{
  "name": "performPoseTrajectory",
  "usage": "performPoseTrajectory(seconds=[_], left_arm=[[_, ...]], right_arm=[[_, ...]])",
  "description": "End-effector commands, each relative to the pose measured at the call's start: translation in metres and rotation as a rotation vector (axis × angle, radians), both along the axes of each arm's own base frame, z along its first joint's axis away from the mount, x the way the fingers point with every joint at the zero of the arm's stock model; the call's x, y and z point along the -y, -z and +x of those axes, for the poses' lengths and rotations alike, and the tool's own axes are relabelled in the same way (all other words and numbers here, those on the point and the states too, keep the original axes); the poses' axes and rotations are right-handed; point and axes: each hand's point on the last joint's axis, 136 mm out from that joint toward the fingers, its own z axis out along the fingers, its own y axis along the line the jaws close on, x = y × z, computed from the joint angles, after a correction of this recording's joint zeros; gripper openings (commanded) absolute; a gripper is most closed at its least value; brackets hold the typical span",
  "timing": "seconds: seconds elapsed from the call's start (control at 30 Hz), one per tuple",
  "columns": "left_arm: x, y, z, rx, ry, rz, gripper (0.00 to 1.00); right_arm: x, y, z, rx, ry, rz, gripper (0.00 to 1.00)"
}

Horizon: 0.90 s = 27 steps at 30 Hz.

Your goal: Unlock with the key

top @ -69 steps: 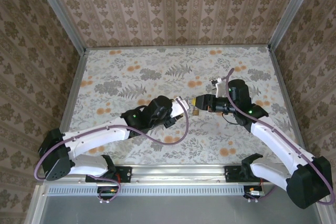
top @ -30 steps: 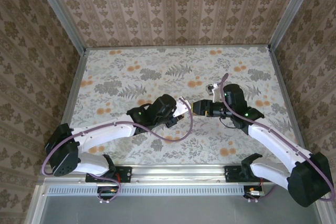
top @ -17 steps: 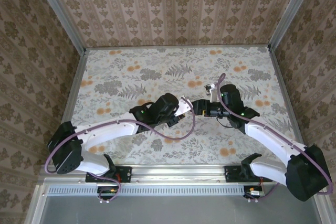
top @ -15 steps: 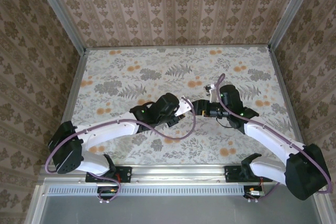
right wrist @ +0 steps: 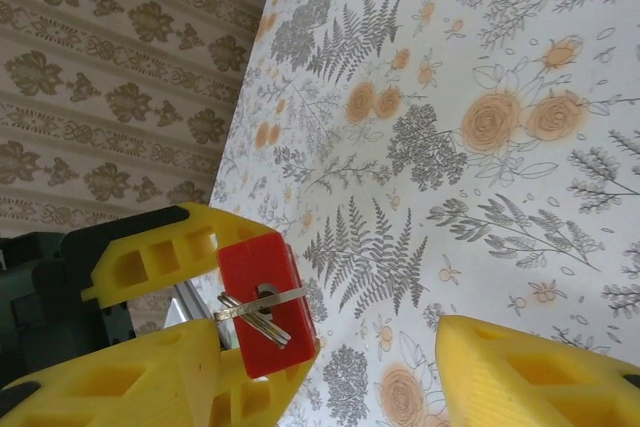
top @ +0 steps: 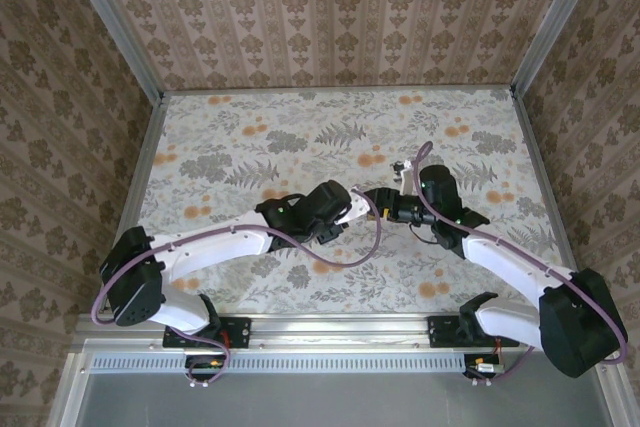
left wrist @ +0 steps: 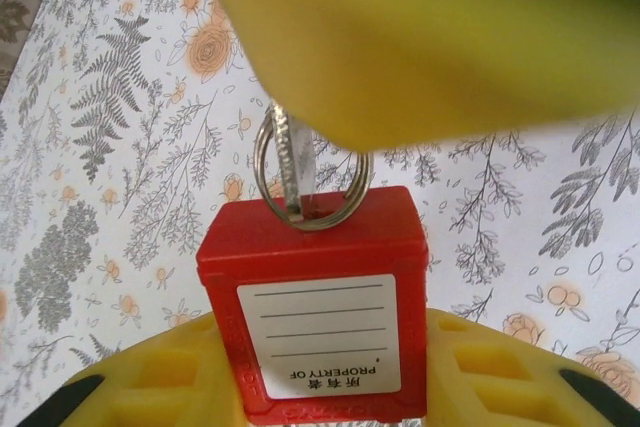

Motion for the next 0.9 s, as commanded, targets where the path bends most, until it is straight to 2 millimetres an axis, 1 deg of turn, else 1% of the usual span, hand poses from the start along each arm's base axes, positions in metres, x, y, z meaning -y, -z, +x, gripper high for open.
performPoseTrajectory(seconds=[0.0, 0.1, 0.17, 0.23, 0.33, 0.4, 0.5, 0.57, 0.67, 0.77, 0.87], left_arm=[[-0.002, -0.004, 0.005, 0.058, 0.005, 0.104, 0.14], [-0.004, -0.002, 0.005, 0.061, 0.01, 0.134, 0.13], [-0.004, -0.001, 0.002, 0.045, 0.024, 0.137, 0.14], [-0.002, 0.004, -0.003, 0.011, 0.045, 0.148, 0.14], [-0.002, 0.01, -0.01, -0.051, 0.072, 0.185, 0.13], [0.0, 0.013, -0.017, -0.093, 0.095, 0.2, 0.13], [0.002, 0.016, -0.025, -0.139, 0.125, 0.218, 0.13], [0.003, 0.017, -0.027, -0.157, 0.138, 0.226, 0.13], [0.006, 0.016, -0.029, -0.175, 0.156, 0.231, 0.13], [0.012, 0.012, -0.033, -0.202, 0.179, 0.207, 0.13], [0.016, 0.012, -0.034, -0.225, 0.193, 0.21, 0.13]], right_arm=[[0.006, -0.006, 0.001, 0.019, 0.022, 0.021, 0.61], [0.014, 0.007, -0.006, -0.016, 0.023, -0.024, 0.61], [0.025, 0.015, -0.008, -0.031, 0.045, -0.037, 0.61], [0.034, 0.015, -0.008, -0.032, 0.074, -0.024, 0.61], [0.041, 0.01, -0.008, -0.017, 0.085, 0.031, 0.64], [0.038, 0.008, -0.011, -0.008, 0.057, 0.074, 0.67], [0.021, 0.004, -0.023, -0.022, -0.078, 0.153, 0.7], [0.015, 0.006, -0.028, -0.034, -0.126, 0.187, 0.71], [0.012, 0.011, -0.033, -0.043, -0.151, 0.195, 0.72], [0.002, 0.008, -0.04, -0.032, -0.203, 0.197, 0.72], [-0.008, 0.013, -0.046, -0.044, -0.235, 0.172, 0.71]])
